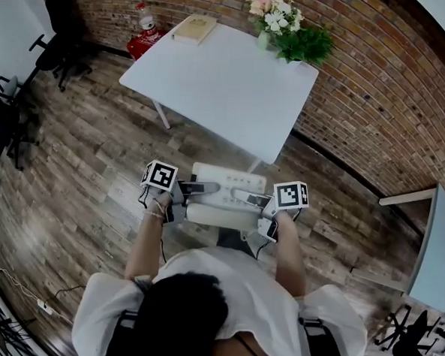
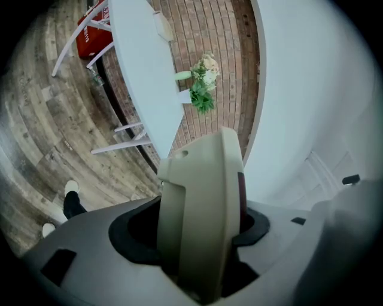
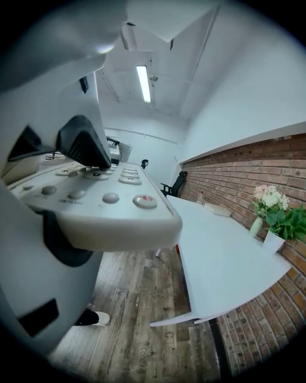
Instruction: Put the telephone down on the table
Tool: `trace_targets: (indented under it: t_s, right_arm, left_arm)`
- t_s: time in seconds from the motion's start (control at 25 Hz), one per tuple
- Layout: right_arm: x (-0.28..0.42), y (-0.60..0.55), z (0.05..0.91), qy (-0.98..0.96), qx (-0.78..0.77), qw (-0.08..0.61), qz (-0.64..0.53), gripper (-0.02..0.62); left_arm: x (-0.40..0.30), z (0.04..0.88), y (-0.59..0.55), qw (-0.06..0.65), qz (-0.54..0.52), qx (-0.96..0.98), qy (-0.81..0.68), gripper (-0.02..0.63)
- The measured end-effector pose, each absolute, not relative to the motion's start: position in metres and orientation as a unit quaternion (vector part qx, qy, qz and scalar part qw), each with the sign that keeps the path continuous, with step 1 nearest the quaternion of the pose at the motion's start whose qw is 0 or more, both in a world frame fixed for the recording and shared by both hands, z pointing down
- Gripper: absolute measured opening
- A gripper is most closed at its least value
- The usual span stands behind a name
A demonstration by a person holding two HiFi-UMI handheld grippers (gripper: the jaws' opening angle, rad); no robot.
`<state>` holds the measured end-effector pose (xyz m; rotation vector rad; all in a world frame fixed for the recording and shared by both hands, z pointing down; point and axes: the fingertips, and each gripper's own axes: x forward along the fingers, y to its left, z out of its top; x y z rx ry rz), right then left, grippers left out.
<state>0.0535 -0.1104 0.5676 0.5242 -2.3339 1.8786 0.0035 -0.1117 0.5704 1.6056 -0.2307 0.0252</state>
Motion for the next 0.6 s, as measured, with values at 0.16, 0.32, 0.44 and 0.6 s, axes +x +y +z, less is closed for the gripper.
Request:
trace_targets:
  t_s: [0.16,0.32,0.44,0.6]
  right_arm:
    - [0.066,-0.135,0.563,-0.769,0.170,0.049,0.615,0.258]
    - [0.075,-0.159,0.559,-0.774,0.163,0.051,0.610,0.258]
    - [0.083,-0.174,0.559,-0.775,0.160,0.052,0.610,0.258]
    - [0.094,-0.194,0.561,-0.774,0.154,0.055,0.612,0.258]
  left_arm:
    - [0.017,0.566,-0.137,0.688,0.008,0.718,-0.107,0.296]
    - [0.026,0.563,-0.159,0.687,0.005,0.718,-0.114,0.296]
    - [0.033,0.561,-0.173,0.691,0.000,0.713,-0.118,0.296]
    - [0.045,0.563,-0.193,0.688,-0.002,0.716,-0.121,0.296]
